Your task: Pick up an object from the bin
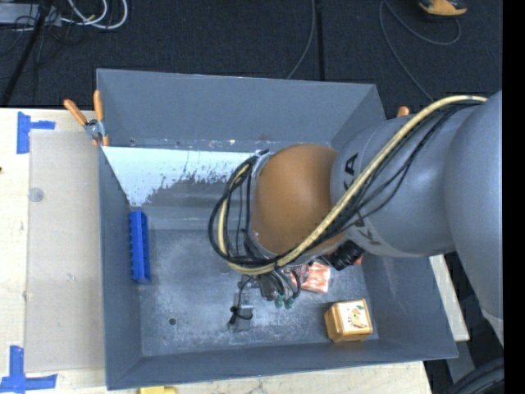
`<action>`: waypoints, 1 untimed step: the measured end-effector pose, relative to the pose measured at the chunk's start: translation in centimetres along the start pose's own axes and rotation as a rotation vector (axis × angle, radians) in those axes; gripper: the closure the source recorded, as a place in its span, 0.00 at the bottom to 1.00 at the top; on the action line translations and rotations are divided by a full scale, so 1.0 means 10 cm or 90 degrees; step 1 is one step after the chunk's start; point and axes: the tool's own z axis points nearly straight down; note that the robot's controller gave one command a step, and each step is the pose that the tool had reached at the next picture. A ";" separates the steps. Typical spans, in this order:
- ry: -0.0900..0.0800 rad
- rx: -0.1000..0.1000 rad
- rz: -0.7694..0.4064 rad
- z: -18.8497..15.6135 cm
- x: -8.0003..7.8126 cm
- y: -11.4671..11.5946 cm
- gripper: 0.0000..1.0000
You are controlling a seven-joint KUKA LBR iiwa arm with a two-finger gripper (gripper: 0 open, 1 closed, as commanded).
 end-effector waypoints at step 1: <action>-0.004 -0.001 0.003 -0.04 -0.02 0.00 0.00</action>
Offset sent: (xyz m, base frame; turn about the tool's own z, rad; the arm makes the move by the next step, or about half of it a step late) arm 0.0928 -0.0067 -0.0010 0.0954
